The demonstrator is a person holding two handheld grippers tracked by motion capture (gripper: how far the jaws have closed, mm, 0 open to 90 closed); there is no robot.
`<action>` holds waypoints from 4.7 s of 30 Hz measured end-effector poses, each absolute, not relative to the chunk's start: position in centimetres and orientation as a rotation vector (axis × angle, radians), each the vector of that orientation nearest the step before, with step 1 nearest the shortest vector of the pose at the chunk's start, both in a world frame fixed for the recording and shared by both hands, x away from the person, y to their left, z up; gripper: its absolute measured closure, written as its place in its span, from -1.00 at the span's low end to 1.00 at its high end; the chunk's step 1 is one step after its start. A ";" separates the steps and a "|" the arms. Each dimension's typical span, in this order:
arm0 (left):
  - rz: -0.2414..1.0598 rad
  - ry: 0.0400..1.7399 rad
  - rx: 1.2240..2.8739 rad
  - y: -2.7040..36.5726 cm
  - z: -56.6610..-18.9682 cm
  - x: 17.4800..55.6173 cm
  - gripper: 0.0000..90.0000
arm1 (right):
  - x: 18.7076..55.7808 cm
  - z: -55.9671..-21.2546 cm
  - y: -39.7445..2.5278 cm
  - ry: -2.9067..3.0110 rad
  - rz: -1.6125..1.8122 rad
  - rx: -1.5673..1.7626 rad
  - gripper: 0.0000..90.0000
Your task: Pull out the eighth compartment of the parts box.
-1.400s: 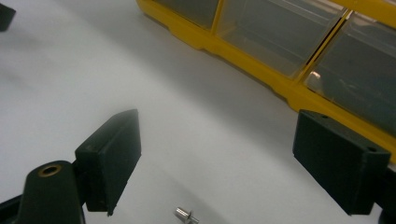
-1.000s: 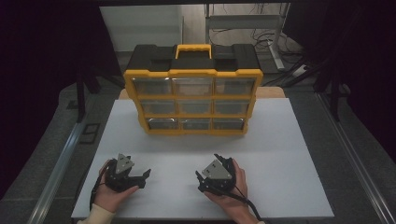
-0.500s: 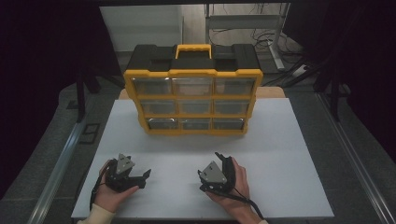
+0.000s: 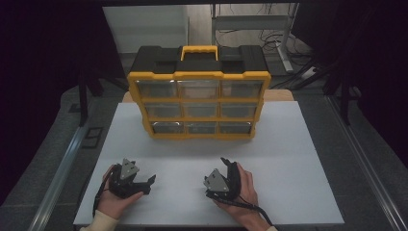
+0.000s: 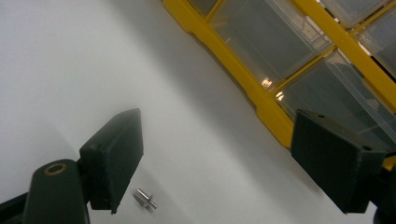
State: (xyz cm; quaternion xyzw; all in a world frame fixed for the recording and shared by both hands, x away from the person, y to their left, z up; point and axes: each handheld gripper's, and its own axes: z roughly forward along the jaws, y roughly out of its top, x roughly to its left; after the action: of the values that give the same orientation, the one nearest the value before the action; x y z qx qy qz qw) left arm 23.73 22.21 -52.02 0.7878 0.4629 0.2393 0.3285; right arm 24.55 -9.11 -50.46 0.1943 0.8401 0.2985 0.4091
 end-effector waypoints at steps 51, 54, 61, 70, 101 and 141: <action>0.640 1.210 2.075 22.1 -52.0 23.6 -0.75 | 24.4 -51.1 -8.6 2.037 0.586 0.306 -0.60; 0.640 1.212 2.069 22.1 -52.1 23.6 -0.75 | 24.4 -51.2 -8.6 2.036 0.576 0.297 -0.60; 0.640 1.209 2.078 22.1 -52.1 23.7 -0.75 | 24.4 -51.2 -8.5 2.027 0.569 0.278 -0.60; 0.642 1.209 2.080 22.0 -52.1 23.7 -0.75 | 24.4 -51.1 -8.5 2.004 0.543 0.251 -0.61; 0.643 1.209 2.089 22.0 -52.2 23.7 -0.75 | 24.4 -52.0 -7.5 1.933 0.390 0.110 -0.59; 0.642 1.207 2.090 22.0 -52.2 23.8 -0.75 | 25.2 -53.3 -5.5 1.892 0.300 0.023 -0.57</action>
State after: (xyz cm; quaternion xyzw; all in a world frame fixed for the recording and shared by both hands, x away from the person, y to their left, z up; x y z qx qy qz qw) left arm 23.76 22.02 -52.22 0.7939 0.4585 0.2439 0.3163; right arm 25.24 -5.48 -53.29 0.0097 0.8079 0.1281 0.5751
